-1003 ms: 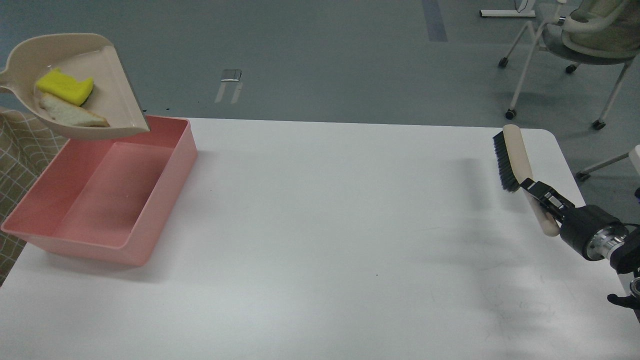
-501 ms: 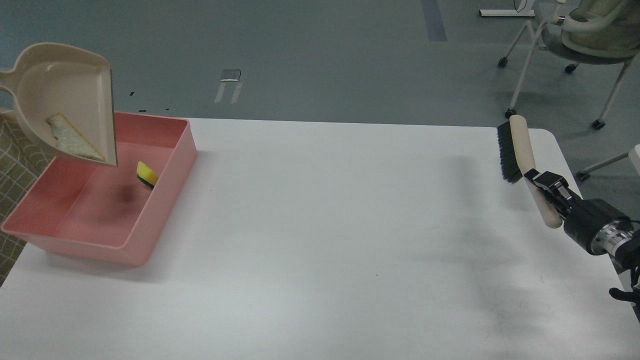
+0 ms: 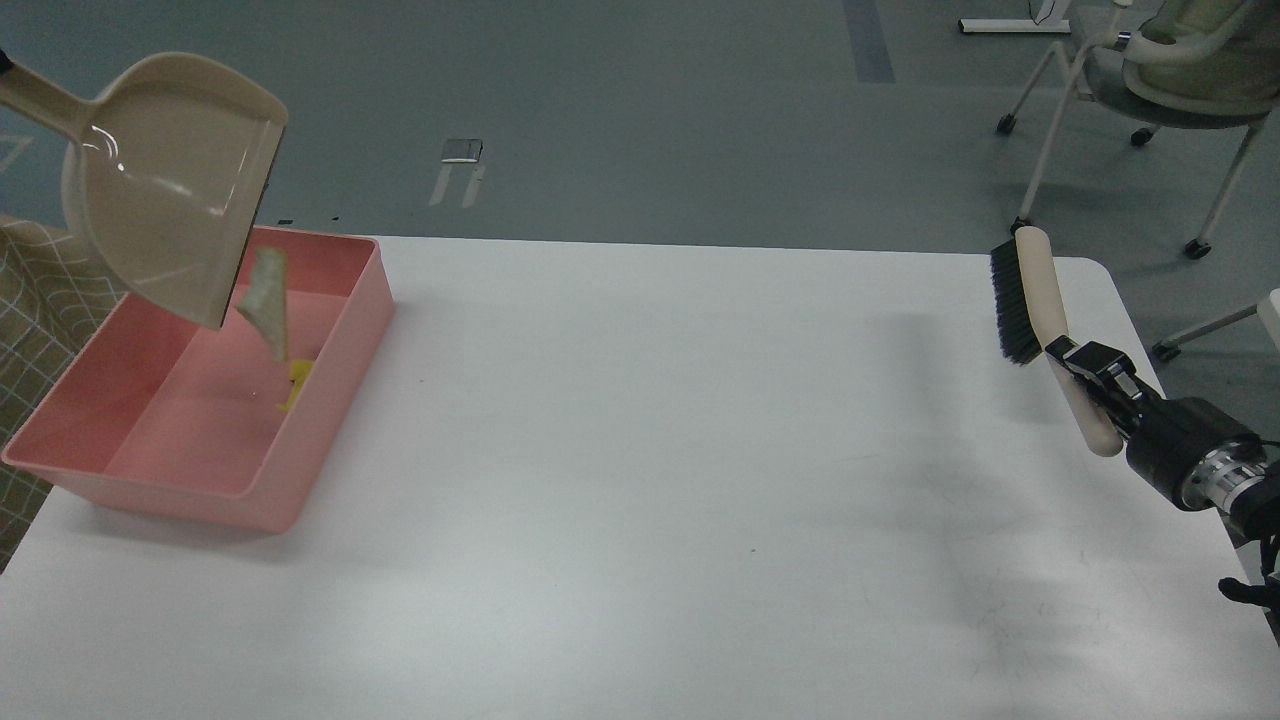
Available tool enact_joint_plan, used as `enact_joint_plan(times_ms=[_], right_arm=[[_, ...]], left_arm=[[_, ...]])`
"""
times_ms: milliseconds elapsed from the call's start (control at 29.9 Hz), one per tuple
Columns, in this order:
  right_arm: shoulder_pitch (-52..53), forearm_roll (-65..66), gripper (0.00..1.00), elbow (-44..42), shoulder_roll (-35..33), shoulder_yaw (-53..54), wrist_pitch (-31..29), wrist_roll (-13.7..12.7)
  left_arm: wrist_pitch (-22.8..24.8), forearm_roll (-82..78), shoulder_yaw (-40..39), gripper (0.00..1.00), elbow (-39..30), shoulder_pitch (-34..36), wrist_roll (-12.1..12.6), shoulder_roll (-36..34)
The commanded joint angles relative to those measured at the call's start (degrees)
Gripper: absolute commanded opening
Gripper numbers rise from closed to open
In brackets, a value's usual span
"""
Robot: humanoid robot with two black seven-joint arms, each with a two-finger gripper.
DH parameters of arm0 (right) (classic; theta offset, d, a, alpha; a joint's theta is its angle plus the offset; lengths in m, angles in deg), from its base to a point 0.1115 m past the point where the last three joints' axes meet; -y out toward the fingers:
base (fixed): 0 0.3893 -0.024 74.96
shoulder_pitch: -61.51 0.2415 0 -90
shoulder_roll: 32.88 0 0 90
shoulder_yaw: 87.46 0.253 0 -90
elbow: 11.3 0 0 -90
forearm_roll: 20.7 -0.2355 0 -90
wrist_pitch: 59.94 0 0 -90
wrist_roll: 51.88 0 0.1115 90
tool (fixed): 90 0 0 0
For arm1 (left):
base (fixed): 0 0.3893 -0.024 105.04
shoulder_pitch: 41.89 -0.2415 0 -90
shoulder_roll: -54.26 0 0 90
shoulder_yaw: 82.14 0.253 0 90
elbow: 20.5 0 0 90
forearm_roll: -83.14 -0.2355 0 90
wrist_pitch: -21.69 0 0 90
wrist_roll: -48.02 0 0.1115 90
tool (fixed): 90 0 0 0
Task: Sweep and dump garbage into bin
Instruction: 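Tilt the dustpan with the left gripper to dump debris into bin, then lower the dustpan back onto the table with the left gripper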
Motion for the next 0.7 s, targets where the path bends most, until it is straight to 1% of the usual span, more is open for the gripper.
enact_joint_plan(times_ms=[0, 100, 167, 234, 267, 301, 401, 434, 468, 501, 568, 602, 668], right_arm=[[-0.96, 0.00, 0.19, 0.71, -0.02, 0.67, 0.00, -0.06], [-1.05, 0.00, 0.19, 0.98, -0.02, 0.68, 0.00, -0.06], [-1.23, 0.00, 0.19, 1.06, -0.02, 0.68, 0.00, -0.06], [-1.23, 0.00, 0.19, 1.50, -0.02, 0.68, 0.00, -0.06], [-1.23, 0.00, 0.19, 1.94, -0.02, 0.68, 0.00, -0.06], [-1.32, 0.00, 0.19, 2.20, -0.19, 0.68, 0.00, -0.06], [-1.75, 0.26, 0.19, 2.47, -1.15, 0.68, -0.09, -0.15], [-2.02, 0.27, 0.18, 2.47, -1.77, 0.68, -0.09, -0.15], [-2.45, 0.27, 0.18, 2.56, -2.82, 0.68, -0.09, -0.15], [-2.72, 0.35, 0.18, 2.56, -3.18, 0.68, 0.00, -0.06], [-3.95, 0.35, 0.18, 3.08, -5.10, 0.68, -0.09, -0.06], [-3.95, 0.35, 0.18, 3.09, -5.11, 0.68, -0.09, -0.06], [-4.48, 0.35, 0.18, 3.79, -8.18, 0.59, -0.09, -0.06]], left_arm=[[-1.78, -3.75, 1.70, 0.00, 0.80, 0.02, 0.02, 1.76], [-4.68, -1.92, 2.51, 0.00, 1.67, 0.63, 0.02, 2.64], [-4.95, 0.35, 1.72, 0.00, 1.85, 0.98, 0.02, 2.91], [-4.43, 6.85, 1.89, 0.00, 1.77, 3.44, 0.25, 3.08], [-3.82, 11.66, 2.59, 0.00, 1.68, 5.62, 1.21, 3.00], [-2.59, 15.63, 2.68, 0.00, 1.68, 7.12, 2.78, 3.08], [1.18, 19.96, 2.59, 0.00, 1.85, 8.54, 5.08, 3.61], [4.24, 22.06, 2.59, 0.00, 1.86, 9.33, 5.87, 5.09], [6.80, 23.47, 2.59, 0.00, 1.86, 10.47, 6.31, 7.37], [7.95, 23.92, 2.59, 0.00, 1.68, 11.09, 6.40, 8.87], [11.55, 24.19, 2.68, 0.00, 1.59, 13.11, 7.63, 15.88], [11.57, 24.19, 2.68, 0.00, 1.59, 13.11, 7.63, 15.92], [13.58, 24.10, 2.85, 0.00, 1.94, 13.38, 9.03, 23.08]])
